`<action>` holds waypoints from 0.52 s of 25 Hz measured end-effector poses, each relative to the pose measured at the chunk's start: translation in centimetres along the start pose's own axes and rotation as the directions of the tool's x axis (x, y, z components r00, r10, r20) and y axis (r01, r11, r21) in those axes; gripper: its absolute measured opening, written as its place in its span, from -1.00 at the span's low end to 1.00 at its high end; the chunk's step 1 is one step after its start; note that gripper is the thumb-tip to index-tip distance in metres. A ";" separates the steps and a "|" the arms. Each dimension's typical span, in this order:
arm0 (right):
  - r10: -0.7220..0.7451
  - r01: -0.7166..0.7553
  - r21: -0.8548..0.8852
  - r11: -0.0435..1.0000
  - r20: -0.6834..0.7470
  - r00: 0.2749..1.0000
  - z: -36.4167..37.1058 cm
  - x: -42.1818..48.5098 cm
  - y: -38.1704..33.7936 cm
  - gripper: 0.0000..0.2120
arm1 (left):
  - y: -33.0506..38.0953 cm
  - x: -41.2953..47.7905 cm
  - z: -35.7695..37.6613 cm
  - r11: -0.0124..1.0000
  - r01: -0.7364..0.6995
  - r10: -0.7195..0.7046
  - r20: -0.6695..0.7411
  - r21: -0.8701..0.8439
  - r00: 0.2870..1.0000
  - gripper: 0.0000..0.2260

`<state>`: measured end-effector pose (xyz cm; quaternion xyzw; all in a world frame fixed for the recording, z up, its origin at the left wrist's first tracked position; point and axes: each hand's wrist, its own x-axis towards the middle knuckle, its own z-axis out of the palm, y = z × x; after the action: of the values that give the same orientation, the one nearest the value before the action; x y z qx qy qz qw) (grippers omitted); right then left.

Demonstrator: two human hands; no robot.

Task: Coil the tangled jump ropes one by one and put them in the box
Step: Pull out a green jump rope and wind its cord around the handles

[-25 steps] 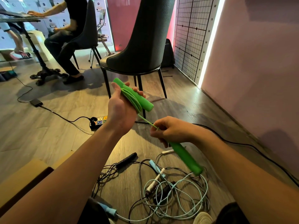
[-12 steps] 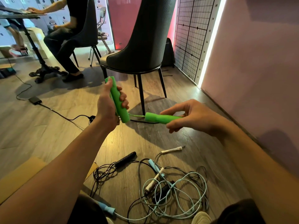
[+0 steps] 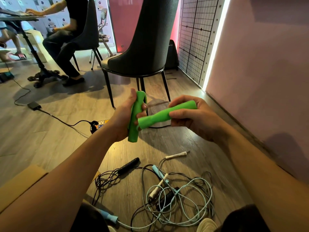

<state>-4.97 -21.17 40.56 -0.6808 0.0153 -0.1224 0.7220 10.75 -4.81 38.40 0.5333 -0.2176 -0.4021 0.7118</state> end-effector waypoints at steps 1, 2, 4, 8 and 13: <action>-0.001 0.001 0.030 1.000 0.006 1.000 0.2 0.1 0.1 -0.78 | -0.2 0.0 0.4 0.999 0.035 -0.035 0.020 -0.005 0.999 -0.48; -0.001 0.000 0.051 0.999 0.010 1.000 0.3 0.3 0.2 -0.77 | -0.3 -0.1 0.7 0.997 0.072 -0.071 0.044 -0.036 0.997 -0.48; -0.003 0.003 0.026 1.000 0.013 1.000 0.5 0.6 0.5 -0.77 | 0.0 -0.1 1.2 0.974 0.111 -0.095 0.085 -0.197 0.992 -0.48; 0.126 -0.110 -0.282 0.953 0.037 0.991 0.4 0.7 1.2 -0.69 | 0.9 0.5 0.7 0.792 -0.026 0.014 -0.024 -0.609 1.000 -0.46; 0.198 -0.164 -0.176 0.971 0.201 0.959 2.1 0.7 0.5 -0.64 | 0.6 0.8 -0.1 0.808 -0.086 -0.049 -0.212 -0.583 0.976 -0.35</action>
<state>-3.79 -19.29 40.36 -0.7408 0.0083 0.0209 0.6713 11.46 -5.39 38.81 0.3249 -0.0087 -0.3822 0.8650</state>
